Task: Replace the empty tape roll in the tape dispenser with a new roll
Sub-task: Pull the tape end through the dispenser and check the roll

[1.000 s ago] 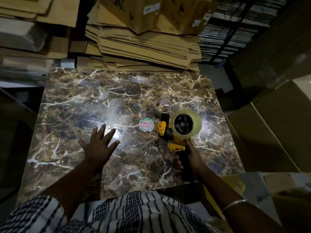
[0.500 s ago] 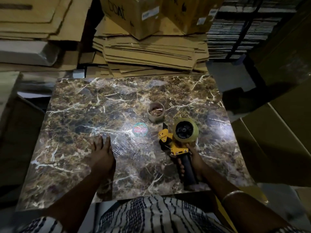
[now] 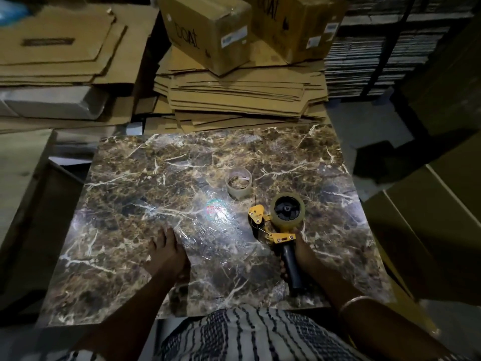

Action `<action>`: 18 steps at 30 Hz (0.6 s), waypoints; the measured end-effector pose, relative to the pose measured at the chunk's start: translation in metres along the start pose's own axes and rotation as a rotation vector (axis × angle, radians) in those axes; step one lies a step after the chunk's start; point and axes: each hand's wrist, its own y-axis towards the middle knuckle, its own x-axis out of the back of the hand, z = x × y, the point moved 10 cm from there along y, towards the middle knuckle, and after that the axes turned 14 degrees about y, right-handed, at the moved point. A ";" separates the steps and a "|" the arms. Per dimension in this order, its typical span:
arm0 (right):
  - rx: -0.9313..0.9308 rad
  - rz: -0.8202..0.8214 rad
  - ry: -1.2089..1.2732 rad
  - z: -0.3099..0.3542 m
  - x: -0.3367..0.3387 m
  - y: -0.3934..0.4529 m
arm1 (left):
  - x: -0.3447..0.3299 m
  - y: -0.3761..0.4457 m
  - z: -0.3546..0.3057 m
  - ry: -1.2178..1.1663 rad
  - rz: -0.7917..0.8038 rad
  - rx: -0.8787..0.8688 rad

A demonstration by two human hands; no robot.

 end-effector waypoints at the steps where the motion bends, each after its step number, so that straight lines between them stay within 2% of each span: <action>1: 0.067 -0.033 -0.110 0.006 0.003 0.004 | 0.005 -0.003 -0.003 0.012 -0.023 0.019; 3: 0.135 -0.150 -0.461 0.014 0.012 0.001 | 0.020 -0.016 -0.021 0.065 -0.133 -0.033; 5: 0.242 -0.282 -0.646 0.026 0.022 -0.008 | 0.030 -0.032 -0.050 0.105 -0.217 -0.149; 7: 0.274 -0.285 -0.617 0.027 0.019 -0.017 | 0.030 -0.047 -0.091 -0.027 -0.189 -0.289; 9: 0.298 -0.304 -0.597 0.029 0.018 -0.021 | 0.027 -0.061 -0.130 -0.267 -0.083 -0.341; 11: 0.338 -0.342 -0.600 0.032 0.016 -0.027 | 0.029 -0.066 -0.158 -0.440 -0.034 -0.281; 14: 0.493 -0.449 -0.633 0.046 0.008 -0.044 | 0.013 -0.064 -0.179 -0.679 0.162 -0.095; 16: 0.647 -0.454 -0.708 0.056 -0.004 -0.052 | 0.005 -0.062 -0.187 -0.738 0.238 -0.024; 18: 0.714 -0.396 -0.738 0.059 -0.015 -0.055 | 0.000 -0.062 -0.190 -0.727 0.269 0.008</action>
